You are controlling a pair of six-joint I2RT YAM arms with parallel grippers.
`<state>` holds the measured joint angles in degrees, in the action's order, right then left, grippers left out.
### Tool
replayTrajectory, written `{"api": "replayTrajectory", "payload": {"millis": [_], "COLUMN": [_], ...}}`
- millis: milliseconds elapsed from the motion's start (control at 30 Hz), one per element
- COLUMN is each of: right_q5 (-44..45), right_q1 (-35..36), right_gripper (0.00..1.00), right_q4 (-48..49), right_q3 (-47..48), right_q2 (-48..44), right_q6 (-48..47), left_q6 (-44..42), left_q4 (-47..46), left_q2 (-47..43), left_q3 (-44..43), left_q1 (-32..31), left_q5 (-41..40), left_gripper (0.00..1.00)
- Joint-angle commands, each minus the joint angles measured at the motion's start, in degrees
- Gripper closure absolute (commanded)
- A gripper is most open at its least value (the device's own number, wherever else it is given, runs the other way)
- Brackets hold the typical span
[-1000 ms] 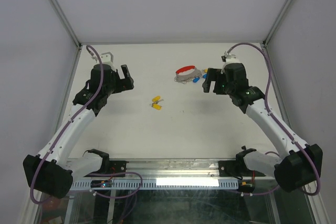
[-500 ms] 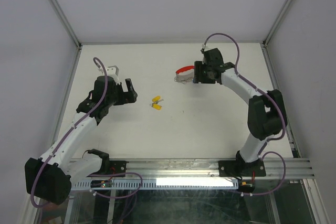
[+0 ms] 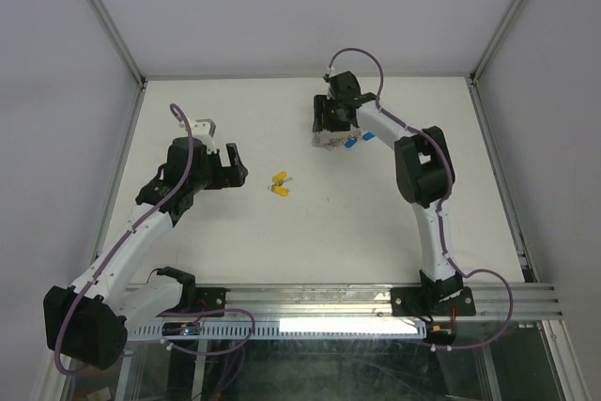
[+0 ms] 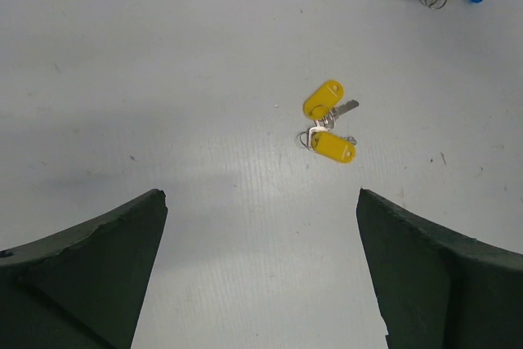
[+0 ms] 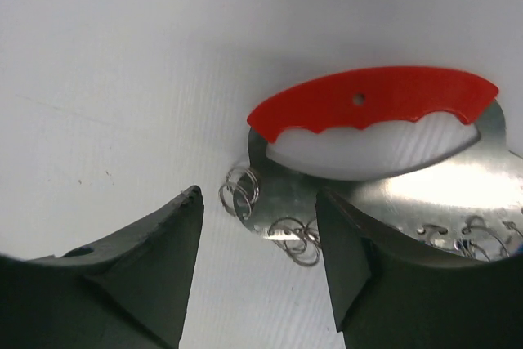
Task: Put the keys on the keyring
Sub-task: Move the keyring to the center of the board.
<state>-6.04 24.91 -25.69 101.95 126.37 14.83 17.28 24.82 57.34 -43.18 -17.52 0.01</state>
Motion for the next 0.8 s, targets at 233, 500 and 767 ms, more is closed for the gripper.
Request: {"api": "replayTrajectory", "payload": {"millis": [233,500,767], "right_q5": [0.96,3.66,2.73], "right_q1": [0.95,4.02,8.2], "right_gripper": [0.41,0.41,0.4], "right_q4": [-5.06,-5.63,-6.02], "right_q3": [11.72,4.67,-11.68], "right_q2": [8.62,4.98,-5.22], "right_q6": [-1.02,-0.89,-3.91], "left_q6": [-1.46,-1.47,-0.94], "left_q4": [-1.77,-1.4,-1.7], "left_q2": [-3.99,-2.77,-1.02], "left_q3": [0.05,-0.34,-0.67], "left_q1": [0.27,0.27,0.22], "left_q5": [-5.0,-4.75,-2.48], "left_gripper": [0.01,0.01,0.01]}}
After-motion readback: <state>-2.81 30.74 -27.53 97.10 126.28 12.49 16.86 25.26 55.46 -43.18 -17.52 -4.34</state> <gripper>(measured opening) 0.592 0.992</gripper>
